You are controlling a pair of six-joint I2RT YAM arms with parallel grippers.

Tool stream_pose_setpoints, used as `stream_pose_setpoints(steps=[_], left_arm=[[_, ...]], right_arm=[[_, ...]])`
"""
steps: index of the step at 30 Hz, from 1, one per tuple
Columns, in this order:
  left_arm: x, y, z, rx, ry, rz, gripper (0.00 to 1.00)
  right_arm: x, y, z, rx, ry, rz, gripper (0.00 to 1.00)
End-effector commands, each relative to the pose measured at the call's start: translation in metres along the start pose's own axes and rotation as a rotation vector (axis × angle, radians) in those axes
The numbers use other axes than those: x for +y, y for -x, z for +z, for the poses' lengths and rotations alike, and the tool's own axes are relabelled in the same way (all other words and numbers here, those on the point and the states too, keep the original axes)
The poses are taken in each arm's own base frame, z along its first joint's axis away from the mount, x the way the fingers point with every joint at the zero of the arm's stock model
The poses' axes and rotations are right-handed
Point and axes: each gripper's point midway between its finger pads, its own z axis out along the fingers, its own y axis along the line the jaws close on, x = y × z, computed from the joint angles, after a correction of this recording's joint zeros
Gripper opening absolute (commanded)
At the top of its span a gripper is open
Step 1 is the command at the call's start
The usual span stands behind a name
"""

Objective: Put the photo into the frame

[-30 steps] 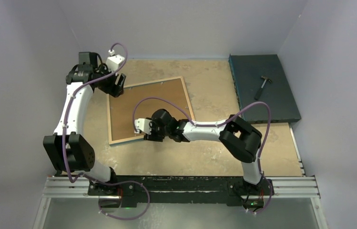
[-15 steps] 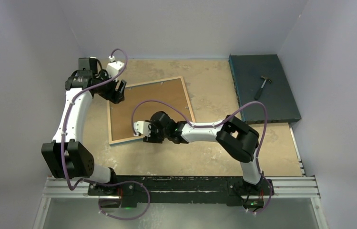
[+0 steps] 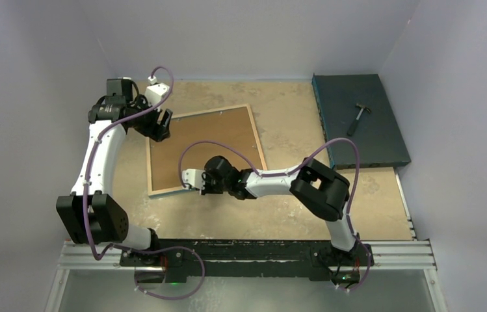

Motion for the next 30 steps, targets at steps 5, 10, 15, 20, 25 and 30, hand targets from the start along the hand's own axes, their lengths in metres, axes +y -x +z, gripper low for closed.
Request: stream_pose_setpoints(steps=[5, 10, 15, 20, 25, 30], left_arm=[[-0.009, -0.001, -0.017, -0.046, 0.001, 0.092, 0.68], [-0.021, -0.015, -0.022, -0.065, -0.016, 0.225, 0.69], [-0.037, -0.033, -0.028, -0.089, -0.042, 0.373, 0.72], [-0.045, -0.063, -0.025, -0.102, -0.009, 0.533, 0.73], [-0.050, -0.112, -0.013, -0.056, 0.035, 0.706, 0.72], [-0.057, -0.134, -0.004, -0.091, 0.075, 0.829, 0.71]], right_arm=[[0.012, 0.003, 0.003, -0.006, 0.022, 0.058, 0.00], [0.012, 0.026, -0.005, -0.064, 0.049, 0.081, 0.00], [0.013, 0.056, -0.019, -0.142, 0.116, 0.183, 0.00], [-0.009, 0.073, -0.032, -0.226, 0.140, 0.287, 0.00], [-0.020, 0.081, -0.038, -0.261, 0.151, 0.318, 0.00], [-0.029, 0.086, -0.047, -0.295, 0.159, 0.358, 0.00]])
